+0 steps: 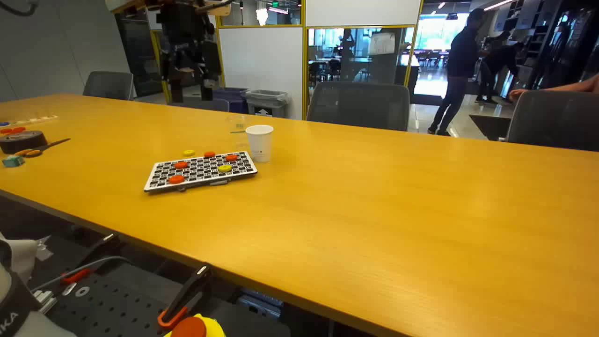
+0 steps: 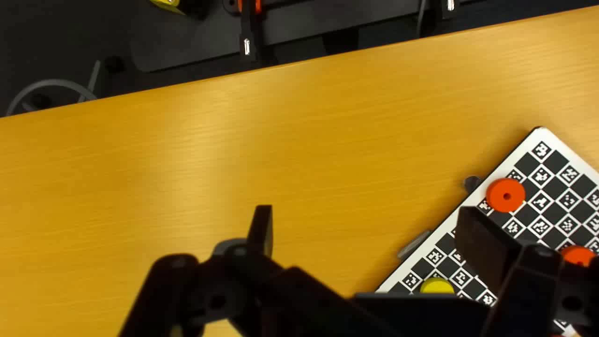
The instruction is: Put the yellow block in the white cup the put two orange blocks in the clear cup, then put the remaining yellow block in the white cup, then put the remaining two orange blocks in the clear cup
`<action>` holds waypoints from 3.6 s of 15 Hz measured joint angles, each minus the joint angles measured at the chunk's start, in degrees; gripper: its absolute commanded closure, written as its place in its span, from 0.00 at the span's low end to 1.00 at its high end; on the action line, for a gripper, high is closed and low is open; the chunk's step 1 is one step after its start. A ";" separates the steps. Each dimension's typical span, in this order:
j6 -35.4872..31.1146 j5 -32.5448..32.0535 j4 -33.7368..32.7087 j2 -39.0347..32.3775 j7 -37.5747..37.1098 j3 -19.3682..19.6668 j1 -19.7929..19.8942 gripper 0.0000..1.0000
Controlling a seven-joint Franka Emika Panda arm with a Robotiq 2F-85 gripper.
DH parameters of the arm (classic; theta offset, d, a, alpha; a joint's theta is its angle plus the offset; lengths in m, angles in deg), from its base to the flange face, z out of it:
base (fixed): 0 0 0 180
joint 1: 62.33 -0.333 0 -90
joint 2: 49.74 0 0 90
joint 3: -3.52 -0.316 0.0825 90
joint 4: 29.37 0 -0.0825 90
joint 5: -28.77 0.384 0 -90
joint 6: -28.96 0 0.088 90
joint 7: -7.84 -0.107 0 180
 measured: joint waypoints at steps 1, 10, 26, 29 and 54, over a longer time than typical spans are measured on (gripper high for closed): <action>-0.01 0.00 -0.21 0.01 0.00 0.00 0.00 0.00; -0.46 0.09 0.18 -0.14 0.07 0.17 -0.23 0.00; -33.45 6.77 2.80 -17.81 0.19 0.27 -4.46 0.00; -38.32 6.77 1.56 -22.77 0.19 0.27 -4.74 0.00; -39.33 5.01 -13.86 -43.86 0.15 6.35 -8.94 0.00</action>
